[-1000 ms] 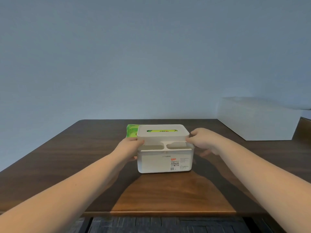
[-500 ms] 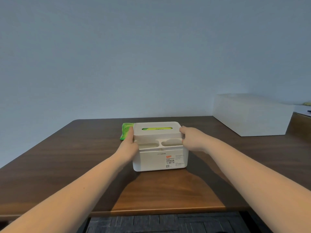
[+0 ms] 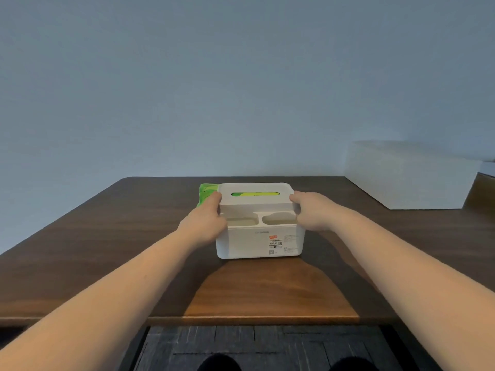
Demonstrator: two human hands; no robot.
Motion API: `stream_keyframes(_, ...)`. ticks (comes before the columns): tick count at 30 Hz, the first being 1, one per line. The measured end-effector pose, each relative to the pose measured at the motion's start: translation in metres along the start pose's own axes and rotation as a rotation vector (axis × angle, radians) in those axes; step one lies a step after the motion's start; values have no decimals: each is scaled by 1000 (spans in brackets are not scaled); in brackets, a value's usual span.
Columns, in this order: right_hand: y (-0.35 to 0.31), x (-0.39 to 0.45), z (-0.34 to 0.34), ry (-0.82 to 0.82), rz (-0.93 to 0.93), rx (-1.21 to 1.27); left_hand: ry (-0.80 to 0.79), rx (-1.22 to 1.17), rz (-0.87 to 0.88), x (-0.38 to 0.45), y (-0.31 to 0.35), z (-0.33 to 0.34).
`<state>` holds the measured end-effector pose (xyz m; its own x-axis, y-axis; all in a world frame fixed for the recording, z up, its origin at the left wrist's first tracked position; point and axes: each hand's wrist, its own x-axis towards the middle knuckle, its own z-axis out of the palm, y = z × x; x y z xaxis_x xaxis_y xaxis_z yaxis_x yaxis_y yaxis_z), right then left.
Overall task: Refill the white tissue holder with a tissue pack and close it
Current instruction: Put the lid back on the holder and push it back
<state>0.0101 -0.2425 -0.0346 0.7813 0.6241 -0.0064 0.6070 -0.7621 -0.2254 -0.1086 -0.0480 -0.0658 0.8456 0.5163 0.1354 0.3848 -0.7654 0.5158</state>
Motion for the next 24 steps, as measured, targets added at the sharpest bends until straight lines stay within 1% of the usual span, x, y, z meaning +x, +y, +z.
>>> stream_keyframes(2,2,0,1,12,5,42,37,34,18,-2,2,1)
stream_keyframes(4,6,-1,3,32,7,134,63,80,26,0,5,-2)
stream_keyframes(5,7,-2,4,34,11,187,76,66,21,2,5,-4)
stream_keyframes(9,10,-6,9,47,35,405,108,-149,-72,7,-3,-1)
stream_keyframes(12,5,-7,9,66,56,444,44,-242,-169,9,-9,11)
stream_keyframes(14,1,-3,11,75,114,471,33,-264,-196,12,-8,11)
stream_keyframes(15,1,0,13,56,167,513,34,-266,-199,14,-8,10)
stream_keyframes(17,2,4,16,-33,261,638,22,-251,-202,15,-6,9)
stream_keyframes(19,5,6,16,-105,305,706,18,-241,-209,16,-7,9)
stream_keyframes(21,6,6,16,-108,317,738,22,-234,-210,20,-11,10)
stream_keyframes(24,13,12,17,-54,345,789,22,-262,-187,26,-10,14)
